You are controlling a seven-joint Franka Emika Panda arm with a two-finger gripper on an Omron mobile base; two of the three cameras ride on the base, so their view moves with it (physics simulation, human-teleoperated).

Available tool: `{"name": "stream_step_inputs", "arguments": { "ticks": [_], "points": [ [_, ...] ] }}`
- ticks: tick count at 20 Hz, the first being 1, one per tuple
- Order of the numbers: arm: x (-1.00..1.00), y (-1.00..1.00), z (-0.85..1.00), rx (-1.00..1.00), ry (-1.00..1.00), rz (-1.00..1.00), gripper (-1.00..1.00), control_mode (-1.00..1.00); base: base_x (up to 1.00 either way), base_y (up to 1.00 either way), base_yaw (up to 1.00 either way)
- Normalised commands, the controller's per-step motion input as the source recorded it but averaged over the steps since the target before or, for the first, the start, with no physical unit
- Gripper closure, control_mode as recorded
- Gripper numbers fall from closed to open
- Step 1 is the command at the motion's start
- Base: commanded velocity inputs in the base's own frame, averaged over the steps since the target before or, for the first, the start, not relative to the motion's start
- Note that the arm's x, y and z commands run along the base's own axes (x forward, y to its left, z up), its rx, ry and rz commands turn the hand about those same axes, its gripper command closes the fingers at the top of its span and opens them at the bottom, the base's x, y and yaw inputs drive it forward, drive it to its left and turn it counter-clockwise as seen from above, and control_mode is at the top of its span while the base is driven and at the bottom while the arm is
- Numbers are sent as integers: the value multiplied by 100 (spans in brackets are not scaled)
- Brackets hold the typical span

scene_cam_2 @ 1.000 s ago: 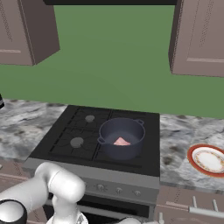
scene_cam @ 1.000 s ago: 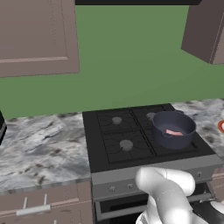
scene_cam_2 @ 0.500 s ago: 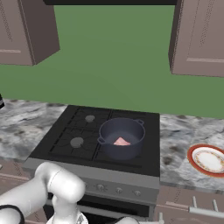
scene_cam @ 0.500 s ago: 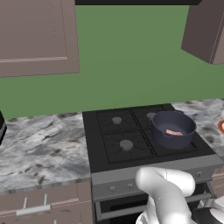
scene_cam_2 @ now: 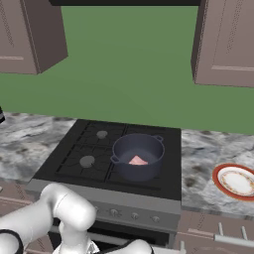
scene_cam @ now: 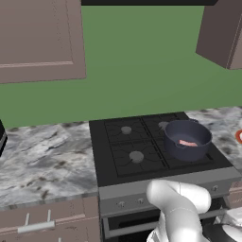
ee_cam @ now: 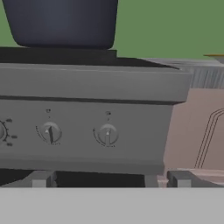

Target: Retrieve the frozen meat and place it in the pot on a burner. Then turn the burner on.

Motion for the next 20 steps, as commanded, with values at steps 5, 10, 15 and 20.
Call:
{"name": "stream_step_inputs", "arguments": {
  "ticks": [5, 10, 15, 20],
  "points": [
    [8, 1, -6, 0, -5, 0, -100, -100, 0, 0, 0],
    [12, 2, -12, 1, -10, 0, -100, -100, 0, 0, 0],
    [16, 0, -13, 0, -10, 0, -100, -100, 0, 0, 0],
    [1, 0, -9, 0, -4, 0, -100, -100, 0, 0, 0]
  ]
}}
